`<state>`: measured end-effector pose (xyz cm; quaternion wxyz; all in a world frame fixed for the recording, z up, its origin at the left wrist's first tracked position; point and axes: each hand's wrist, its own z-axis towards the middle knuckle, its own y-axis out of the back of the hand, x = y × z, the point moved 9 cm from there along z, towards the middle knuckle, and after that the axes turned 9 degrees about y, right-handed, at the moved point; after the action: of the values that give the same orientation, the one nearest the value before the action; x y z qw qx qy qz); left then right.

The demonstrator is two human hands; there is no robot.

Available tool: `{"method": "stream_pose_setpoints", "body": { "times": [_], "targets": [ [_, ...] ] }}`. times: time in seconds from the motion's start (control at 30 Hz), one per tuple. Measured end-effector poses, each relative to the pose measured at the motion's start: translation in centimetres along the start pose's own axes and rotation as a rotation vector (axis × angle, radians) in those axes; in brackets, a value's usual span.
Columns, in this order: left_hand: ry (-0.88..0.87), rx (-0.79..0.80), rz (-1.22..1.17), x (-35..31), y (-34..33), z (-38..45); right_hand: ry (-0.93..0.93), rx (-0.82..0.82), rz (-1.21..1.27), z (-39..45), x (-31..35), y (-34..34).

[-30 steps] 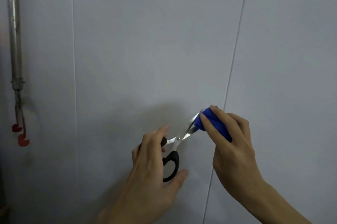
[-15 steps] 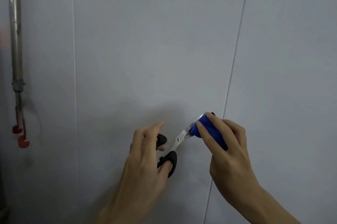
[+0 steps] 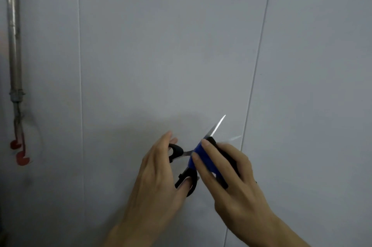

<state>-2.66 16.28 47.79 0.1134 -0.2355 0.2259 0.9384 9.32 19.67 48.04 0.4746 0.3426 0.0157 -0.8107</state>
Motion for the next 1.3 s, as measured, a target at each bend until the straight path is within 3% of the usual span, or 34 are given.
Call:
{"method": "stream_pose_setpoints", "body": {
  "times": [0.13, 0.43, 0.7, 0.83, 1.03, 1.3],
  "targets": [
    [-0.046, -0.001, 0.132, -0.2, -0.4, 0.1, 0.090, 0.001, -0.049, 0.2, 1.0, -0.4],
    [-0.240, -0.147, 0.389, -1.9, -0.4, -0.3, 0.088, 0.021, -0.031, -0.2, 0.0, -1.2],
    [-0.192, -0.098, 0.401, -1.9, -0.9, 0.2, 0.035, -0.031, 0.000, -0.5, -2.0, -1.6],
    [-0.164, -0.048, 0.380, -1.6, -1.2, 0.1, -0.077, -0.006, -0.070, -0.5, -4.6, -1.8],
    [-0.088, 0.015, 0.355, -1.0, -1.6, 0.3, -0.096, 0.030, -0.075, -0.1, -5.3, -1.9],
    [-0.010, 0.040, 0.546, 0.0, -1.9, 1.1, 0.173, 0.093, -0.003, -1.1, 0.3, -1.5]
  ]
}}
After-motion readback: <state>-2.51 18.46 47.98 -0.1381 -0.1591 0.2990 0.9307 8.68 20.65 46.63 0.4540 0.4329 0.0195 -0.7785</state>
